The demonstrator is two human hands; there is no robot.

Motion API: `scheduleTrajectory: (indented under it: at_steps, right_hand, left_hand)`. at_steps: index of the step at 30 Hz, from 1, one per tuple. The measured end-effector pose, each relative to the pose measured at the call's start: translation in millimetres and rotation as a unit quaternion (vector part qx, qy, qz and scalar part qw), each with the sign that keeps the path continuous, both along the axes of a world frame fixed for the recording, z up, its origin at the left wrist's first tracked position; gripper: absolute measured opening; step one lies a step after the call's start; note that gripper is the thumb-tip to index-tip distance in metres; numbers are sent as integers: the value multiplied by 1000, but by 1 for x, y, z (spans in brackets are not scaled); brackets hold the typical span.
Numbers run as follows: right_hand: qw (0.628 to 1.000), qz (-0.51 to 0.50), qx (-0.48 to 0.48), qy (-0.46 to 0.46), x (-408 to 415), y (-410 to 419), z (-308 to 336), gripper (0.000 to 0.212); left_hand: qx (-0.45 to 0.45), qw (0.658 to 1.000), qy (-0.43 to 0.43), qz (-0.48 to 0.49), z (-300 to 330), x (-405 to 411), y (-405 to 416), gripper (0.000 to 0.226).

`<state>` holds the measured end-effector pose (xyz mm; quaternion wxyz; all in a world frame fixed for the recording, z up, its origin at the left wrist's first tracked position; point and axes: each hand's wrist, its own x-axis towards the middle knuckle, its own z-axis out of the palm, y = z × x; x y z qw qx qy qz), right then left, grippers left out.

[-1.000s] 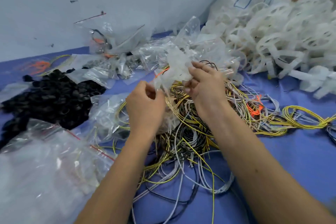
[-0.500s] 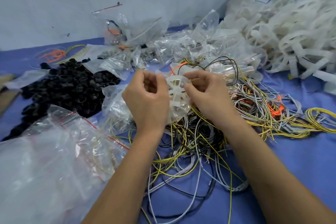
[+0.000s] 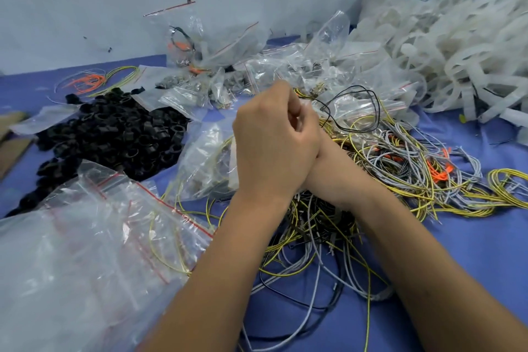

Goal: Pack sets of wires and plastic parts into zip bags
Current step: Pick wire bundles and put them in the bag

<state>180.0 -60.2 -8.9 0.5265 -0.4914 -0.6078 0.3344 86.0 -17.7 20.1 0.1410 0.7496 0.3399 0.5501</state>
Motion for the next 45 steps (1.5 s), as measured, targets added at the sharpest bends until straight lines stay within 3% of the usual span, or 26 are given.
scheduleTrajectory:
  at_steps: [4, 7, 12, 17, 19, 23, 25, 28, 32, 34, 36, 37, 38, 40, 42, 45]
  right_hand:
    - [998, -41, 4, -55, -1, 2, -1, 44]
    - [995, 6, 5, -98, -4, 1, -3, 55]
    - [997, -61, 24, 30, 6, 1, 2, 47]
    - [976, -142, 37, 160, 27, -10, 10, 34]
    - [969, -179, 50, 164, 42, -21, 14, 33]
    - [939, -330, 62, 79, 83, -54, 19, 23]
    - [903, -426, 49, 2, 108, -75, 19, 21]
    - [811, -574, 18, -111, 137, -109, 16, 19]
    - [677, -722, 4, -140, 162, -153, 2, 17]
    - [597, -777, -13, -198, 171, -172, -7, 18]
    - [520, -823, -65, -220, 184, -189, -11, 31]
    - [510, -827, -119, -205, 192, -195, -11, 41]
    - [522, -813, -184, -183, 202, -199, -12, 50]
    - [584, -745, -284, -152, 219, -205, -12, 60]
    - [642, -691, -296, -151, 228, -200, -11, 62]
    - [691, -640, -280, -185, 232, -178, -7, 67]
  left_hand:
    - [-36, 999, -18, 3, -2, 1, 2, 19]
    - [-26, 1000, -4, 17, -3, 4, -1, 19]
    - [-64, 997, -16, 28, -7, 6, 0, 16]
    - [-64, 998, -16, 7, -3, 39, -19, 12]
    - [-60, 998, -4, -15, 0, 59, -29, 12]
    - [-88, 992, 4, -88, -1, 97, -46, 12]
    - [-88, 988, 24, -125, -4, 117, -60, 14]
    - [-96, 978, 70, -174, -13, 145, -83, 17]
    - [-123, 953, 148, -233, -26, 183, -114, 17]
    - [-130, 941, 177, -257, -30, 197, -129, 13]
    - [-133, 929, 195, -284, -32, 207, -141, 10]
    - [-134, 926, 200, -292, -32, 210, -144, 10]
    - [-134, 924, 203, -296, -32, 212, -146, 11]
    - [-134, 923, 205, -296, -32, 213, -147, 11]
    - [-139, 926, 198, -289, -32, 212, -144, 12]
    - [-137, 932, 196, -273, -31, 209, -138, 11]
